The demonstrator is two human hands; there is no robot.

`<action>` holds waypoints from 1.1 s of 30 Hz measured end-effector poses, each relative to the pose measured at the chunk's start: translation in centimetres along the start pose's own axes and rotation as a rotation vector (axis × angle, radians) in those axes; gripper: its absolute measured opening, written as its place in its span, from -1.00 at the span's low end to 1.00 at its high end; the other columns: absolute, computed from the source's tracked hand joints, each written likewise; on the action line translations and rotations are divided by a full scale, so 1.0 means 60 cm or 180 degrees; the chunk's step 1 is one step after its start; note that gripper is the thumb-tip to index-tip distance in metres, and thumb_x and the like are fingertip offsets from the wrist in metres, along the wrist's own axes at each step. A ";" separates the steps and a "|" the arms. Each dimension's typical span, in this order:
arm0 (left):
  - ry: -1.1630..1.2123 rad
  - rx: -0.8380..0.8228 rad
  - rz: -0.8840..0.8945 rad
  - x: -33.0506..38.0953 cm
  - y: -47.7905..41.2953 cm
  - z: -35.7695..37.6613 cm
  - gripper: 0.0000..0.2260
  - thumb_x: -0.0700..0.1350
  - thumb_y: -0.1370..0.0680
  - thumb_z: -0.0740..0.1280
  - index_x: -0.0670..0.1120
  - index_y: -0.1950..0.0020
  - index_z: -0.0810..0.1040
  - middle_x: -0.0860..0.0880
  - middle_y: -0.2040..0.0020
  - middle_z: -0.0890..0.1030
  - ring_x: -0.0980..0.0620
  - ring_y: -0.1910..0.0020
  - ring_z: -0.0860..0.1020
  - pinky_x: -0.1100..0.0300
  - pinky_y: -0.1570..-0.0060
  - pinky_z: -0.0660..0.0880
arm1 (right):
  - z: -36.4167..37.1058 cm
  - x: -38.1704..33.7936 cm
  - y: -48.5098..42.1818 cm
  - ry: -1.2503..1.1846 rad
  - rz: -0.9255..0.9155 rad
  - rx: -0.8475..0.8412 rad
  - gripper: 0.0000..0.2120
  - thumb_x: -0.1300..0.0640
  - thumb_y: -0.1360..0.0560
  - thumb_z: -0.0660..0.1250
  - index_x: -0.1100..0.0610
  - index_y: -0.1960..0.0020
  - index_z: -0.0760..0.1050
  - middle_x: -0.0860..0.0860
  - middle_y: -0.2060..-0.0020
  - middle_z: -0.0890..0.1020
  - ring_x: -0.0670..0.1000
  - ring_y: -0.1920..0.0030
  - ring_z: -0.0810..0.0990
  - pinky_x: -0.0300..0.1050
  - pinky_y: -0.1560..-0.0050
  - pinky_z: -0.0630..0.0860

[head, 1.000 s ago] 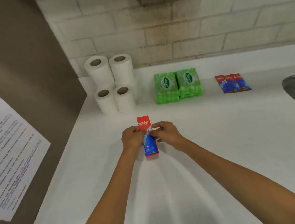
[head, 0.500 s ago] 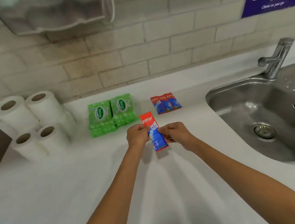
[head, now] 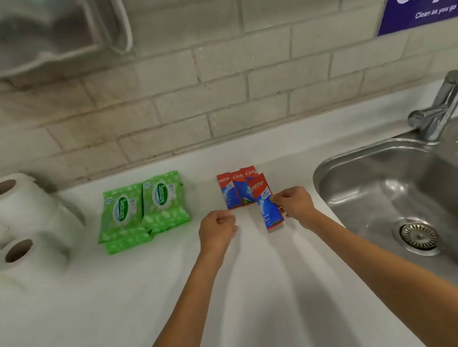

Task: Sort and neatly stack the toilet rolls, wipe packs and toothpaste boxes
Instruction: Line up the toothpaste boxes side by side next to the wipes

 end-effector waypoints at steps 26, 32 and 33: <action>-0.0293 -0.0064 0.0177 0.004 -0.079 0.046 -0.79 -0.27 -0.54 0.26 -0.23 -0.17 0.48 -0.12 0.05 0.54 0.04 0.27 0.54 0.33 0.24 0.48 | -0.005 -0.029 -0.122 0.1609 -0.0745 -0.0006 -0.55 0.10 -0.49 0.35 0.14 -0.35 0.38 0.14 -0.24 0.45 0.11 -0.19 0.53 -0.11 0.00 0.54; -0.0416 -0.0197 0.0175 -0.004 -0.067 0.053 -0.79 -0.25 -0.55 0.25 -0.21 -0.18 0.49 -0.10 0.05 0.55 -0.03 0.14 0.56 0.32 0.20 0.47 | 0.025 -0.020 -0.093 0.2505 -0.1333 -0.0494 -0.54 0.05 -0.50 0.31 0.09 -0.38 0.38 0.08 -0.33 0.40 0.08 -0.33 0.35 -0.07 -0.26 0.42; -0.0434 -0.0208 0.0172 -0.005 -0.067 0.054 -0.79 -0.25 -0.55 0.25 -0.20 -0.18 0.49 -0.10 0.04 0.55 -0.03 0.13 0.56 0.31 0.19 0.47 | 0.026 -0.019 -0.093 0.2575 -0.1375 -0.0487 -0.53 0.03 -0.51 0.30 0.09 -0.39 0.36 0.06 -0.36 0.39 0.08 -0.34 0.34 -0.07 -0.28 0.41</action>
Point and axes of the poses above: each hand's wrist, its own y-axis away from the middle knuckle, its own z-axis out of the palm, x = y × z, the point moved 10 cm from there along -y, towards the middle knuckle
